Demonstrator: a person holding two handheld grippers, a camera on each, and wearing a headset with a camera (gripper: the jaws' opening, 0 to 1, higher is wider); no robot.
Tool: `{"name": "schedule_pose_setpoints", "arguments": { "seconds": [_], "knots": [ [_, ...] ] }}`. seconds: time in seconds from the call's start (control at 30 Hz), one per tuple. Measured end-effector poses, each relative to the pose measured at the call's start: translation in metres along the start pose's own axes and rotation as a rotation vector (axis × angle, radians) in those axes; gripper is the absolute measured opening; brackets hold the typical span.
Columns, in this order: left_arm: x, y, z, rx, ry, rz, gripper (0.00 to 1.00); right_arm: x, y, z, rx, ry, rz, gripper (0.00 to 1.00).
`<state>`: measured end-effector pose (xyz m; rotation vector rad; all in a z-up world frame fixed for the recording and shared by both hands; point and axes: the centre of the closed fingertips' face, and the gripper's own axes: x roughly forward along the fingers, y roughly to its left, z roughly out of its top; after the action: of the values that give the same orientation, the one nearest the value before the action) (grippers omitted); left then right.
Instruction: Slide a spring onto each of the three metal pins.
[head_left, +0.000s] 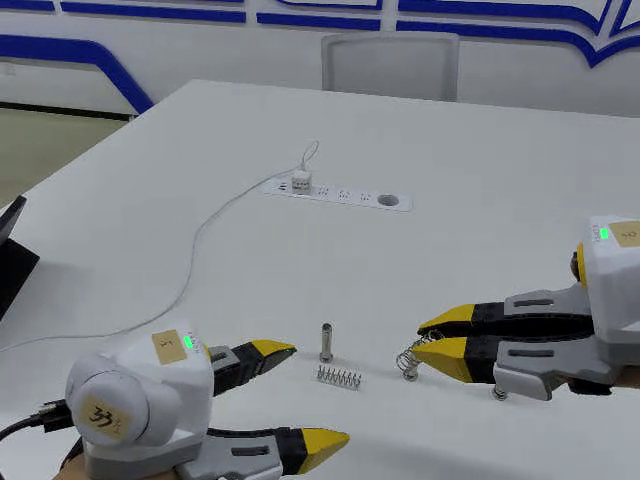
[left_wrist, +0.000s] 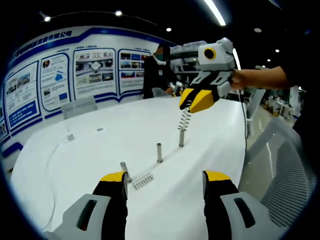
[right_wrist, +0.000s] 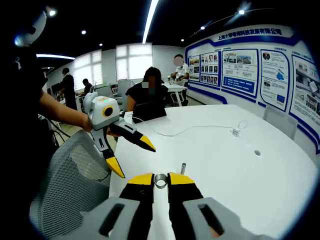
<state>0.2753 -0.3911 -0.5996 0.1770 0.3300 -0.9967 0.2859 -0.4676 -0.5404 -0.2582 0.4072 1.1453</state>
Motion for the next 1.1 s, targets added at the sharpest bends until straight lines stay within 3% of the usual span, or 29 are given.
{"name": "schedule_pose_setpoints", "arguments": {
  "seconds": [0.17, 0.33, 0.53, 0.7, 0.83, 1.1],
  "knots": [
    [-0.005, 0.005, 0.001, -0.028, -0.028, 0.019, 0.71, -0.003, -0.01, -0.004, 0.018, 0.009, -0.037, 0.1],
    [-0.012, 0.012, -0.002, -0.039, -0.029, 0.049, 0.74, -0.007, -0.018, -0.004, 0.034, -0.002, -0.069, 0.1],
    [-0.018, 0.022, -0.006, -0.069, -0.027, 0.103, 0.84, -0.009, -0.033, -0.009, 0.064, 0.013, -0.126, 0.1],
    [-0.021, 0.027, -0.003, -0.114, -0.061, 0.132, 0.88, -0.011, -0.045, -0.01, 0.088, 0.017, -0.177, 0.1],
    [-0.022, 0.029, -0.001, -0.128, -0.076, 0.15, 0.92, -0.012, -0.052, -0.014, 0.098, 0.037, -0.207, 0.1],
    [-0.021, 0.029, -0.003, -0.148, -0.068, 0.162, 1.0, -0.011, -0.063, -0.022, 0.128, 0.062, -0.242, 0.1]
  ]
}}
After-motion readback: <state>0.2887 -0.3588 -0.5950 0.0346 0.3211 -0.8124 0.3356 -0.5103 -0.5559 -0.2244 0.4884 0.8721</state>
